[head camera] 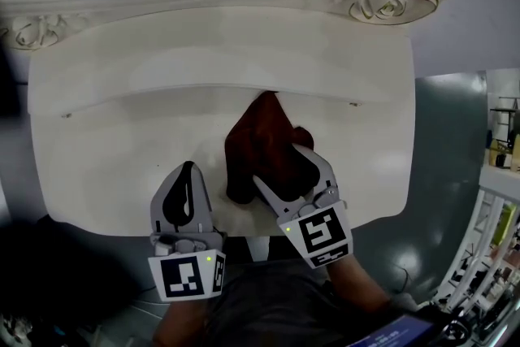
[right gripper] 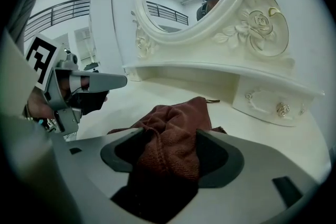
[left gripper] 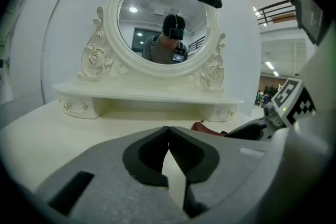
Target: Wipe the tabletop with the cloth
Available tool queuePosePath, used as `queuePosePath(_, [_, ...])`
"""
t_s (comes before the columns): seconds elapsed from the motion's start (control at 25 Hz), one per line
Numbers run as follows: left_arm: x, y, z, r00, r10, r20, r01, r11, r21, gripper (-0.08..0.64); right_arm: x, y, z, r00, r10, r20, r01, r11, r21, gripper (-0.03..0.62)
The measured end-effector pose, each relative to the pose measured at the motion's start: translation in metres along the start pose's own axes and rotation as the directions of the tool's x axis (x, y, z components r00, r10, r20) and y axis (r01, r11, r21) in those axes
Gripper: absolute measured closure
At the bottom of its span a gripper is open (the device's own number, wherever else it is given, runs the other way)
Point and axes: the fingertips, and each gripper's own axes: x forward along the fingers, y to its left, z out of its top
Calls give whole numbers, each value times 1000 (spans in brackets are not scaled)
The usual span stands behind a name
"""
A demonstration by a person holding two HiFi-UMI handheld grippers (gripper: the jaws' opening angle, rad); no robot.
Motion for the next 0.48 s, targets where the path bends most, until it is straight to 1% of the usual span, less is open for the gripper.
queuePosePath(0.04, [0, 1, 0, 1000, 0, 1, 0, 1000, 1, 545, 1, 2, 0, 1000, 7, -4, -7, 1000, 1, 286])
queuePosePath(0.08, [0, 1, 1, 1000, 0, 2, 0, 1000, 2, 545, 1, 6, 0, 1000, 15, -6, -15, 1000, 1, 313])
queuePosePath(0.2, [-3, 4, 7, 1000, 7, 9, -7, 1000, 8, 545, 3, 17, 1, 999, 34, -4, -34, 999, -3, 433])
queuePosePath(0.24, [-4, 5, 9, 1000, 10, 12, -11, 1000, 10, 545, 3, 19, 1, 999, 36, -3, -36, 999, -7, 454])
queuePosePath(0.32, [-8, 5, 14, 1000, 18, 21, -18, 1000, 13, 545, 3, 22, 1, 999, 33, -3, -33, 999, -15, 482])
queuePosePath(0.48, [-18, 5, 25, 998, 29, 47, -30, 999, 19, 545, 0, 22, 9, 1000, 15, 11, -14, 999, -29, 511])
